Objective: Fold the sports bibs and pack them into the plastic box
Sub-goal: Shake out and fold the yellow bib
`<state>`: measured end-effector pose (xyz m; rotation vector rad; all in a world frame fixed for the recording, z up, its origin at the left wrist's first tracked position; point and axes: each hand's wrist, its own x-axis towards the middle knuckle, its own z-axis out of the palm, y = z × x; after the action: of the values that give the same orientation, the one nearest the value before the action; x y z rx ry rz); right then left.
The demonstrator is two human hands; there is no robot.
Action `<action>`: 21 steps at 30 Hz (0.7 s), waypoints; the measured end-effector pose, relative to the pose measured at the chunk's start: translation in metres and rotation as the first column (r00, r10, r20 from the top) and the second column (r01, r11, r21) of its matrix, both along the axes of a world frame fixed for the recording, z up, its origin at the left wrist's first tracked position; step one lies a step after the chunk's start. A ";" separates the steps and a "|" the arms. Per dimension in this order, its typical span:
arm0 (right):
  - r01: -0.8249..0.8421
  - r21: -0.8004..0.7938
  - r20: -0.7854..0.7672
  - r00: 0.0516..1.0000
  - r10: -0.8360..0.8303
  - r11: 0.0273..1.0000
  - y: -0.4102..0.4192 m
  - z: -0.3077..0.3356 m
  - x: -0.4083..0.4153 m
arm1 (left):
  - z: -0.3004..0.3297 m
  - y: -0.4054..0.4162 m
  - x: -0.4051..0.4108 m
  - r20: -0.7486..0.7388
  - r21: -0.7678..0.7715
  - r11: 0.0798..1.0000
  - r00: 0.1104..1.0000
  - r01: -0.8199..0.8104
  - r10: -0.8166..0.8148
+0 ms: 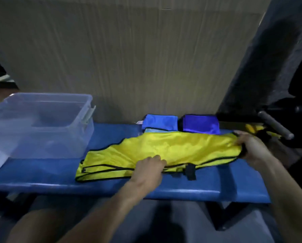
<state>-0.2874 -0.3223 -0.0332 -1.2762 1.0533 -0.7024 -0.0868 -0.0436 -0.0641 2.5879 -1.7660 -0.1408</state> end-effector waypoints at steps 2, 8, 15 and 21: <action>0.022 0.059 -0.046 0.999 -0.019 0.998 -0.002 -0.031 -0.012 | -0.017 0.004 -0.006 0.002 0.007 1.000 1.000 0.010 -0.010; 0.097 -0.034 0.018 0.995 -0.097 0.995 0.002 -0.038 0.001 | -0.011 0.009 -0.010 -0.003 -0.042 0.997 0.997 0.071 -0.071; 0.137 -0.399 0.190 0.980 -0.065 0.907 0.017 0.019 0.027 | 0.003 0.043 0.048 -0.341 -0.384 0.911 0.940 -0.152 0.013; 0.139 -0.518 0.191 0.981 -0.044 0.844 0.036 0.031 0.044 | -0.003 0.124 0.136 -0.015 0.017 0.758 0.757 -0.652 0.653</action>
<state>-0.2431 -0.2861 -0.0020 -1.6054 0.8038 -1.2172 0.0488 0.0807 -0.0670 3.0074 -0.7459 -0.1624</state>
